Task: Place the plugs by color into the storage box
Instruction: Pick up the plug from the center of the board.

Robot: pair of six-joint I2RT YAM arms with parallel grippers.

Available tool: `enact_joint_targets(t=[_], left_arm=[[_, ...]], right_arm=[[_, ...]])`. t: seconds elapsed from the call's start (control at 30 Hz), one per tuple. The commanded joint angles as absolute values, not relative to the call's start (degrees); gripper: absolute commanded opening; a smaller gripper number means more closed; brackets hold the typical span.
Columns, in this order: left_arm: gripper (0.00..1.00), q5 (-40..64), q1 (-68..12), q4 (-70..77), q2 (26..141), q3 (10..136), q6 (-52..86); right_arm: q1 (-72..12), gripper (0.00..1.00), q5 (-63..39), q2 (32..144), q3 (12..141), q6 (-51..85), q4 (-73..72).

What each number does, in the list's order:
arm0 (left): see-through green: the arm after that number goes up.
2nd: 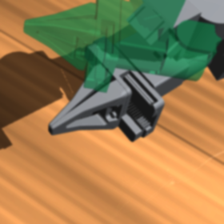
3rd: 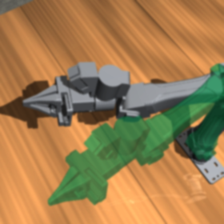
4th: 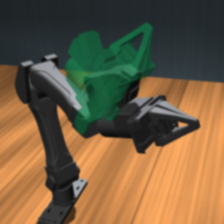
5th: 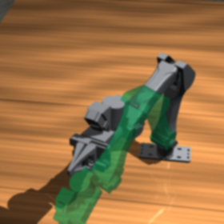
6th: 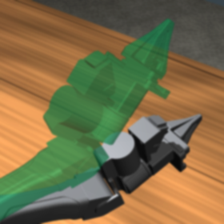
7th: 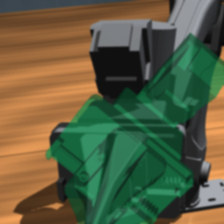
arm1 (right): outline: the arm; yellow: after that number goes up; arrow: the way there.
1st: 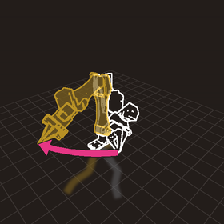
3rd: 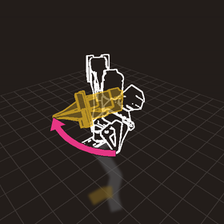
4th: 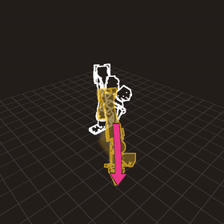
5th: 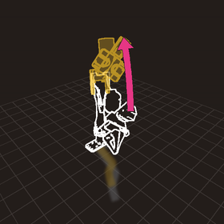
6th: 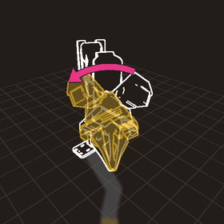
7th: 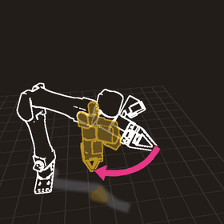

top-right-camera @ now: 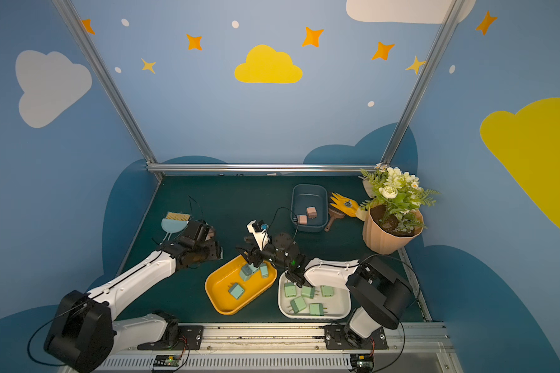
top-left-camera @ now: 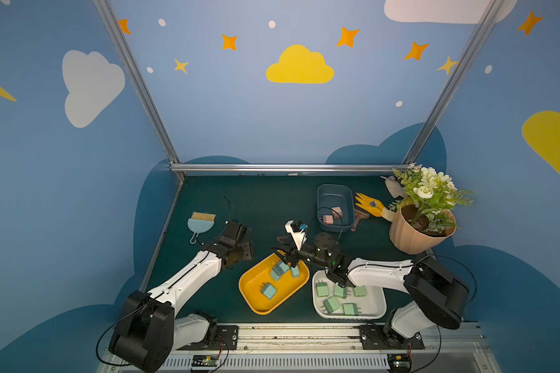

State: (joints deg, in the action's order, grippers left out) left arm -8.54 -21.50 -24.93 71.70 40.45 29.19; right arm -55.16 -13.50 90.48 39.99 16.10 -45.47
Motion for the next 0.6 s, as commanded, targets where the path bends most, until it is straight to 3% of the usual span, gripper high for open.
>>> enact_joint_targets(t=[0.0,0.13,0.3,0.57], left_arm=[[0.66,-7.56,-21.34,-24.88,73.54,41.04,29.05],[0.66,-6.86,-21.19,-23.58,76.42,41.45,29.15],[0.64,-4.42,-20.92,-22.77,81.6,42.24,29.84],[0.55,-3.01,-19.67,-25.35,89.1,46.19,28.47]], right_arm=[[-54.71,0.57,-18.41,92.03,43.13,15.37,-43.57],[-52.7,0.6,-21.07,94.07,44.14,18.14,-43.65],[-47.26,0.59,-27.89,99.57,43.38,29.4,-56.68],[-42.44,0.49,-35.84,113.44,45.22,45.14,-80.64]])
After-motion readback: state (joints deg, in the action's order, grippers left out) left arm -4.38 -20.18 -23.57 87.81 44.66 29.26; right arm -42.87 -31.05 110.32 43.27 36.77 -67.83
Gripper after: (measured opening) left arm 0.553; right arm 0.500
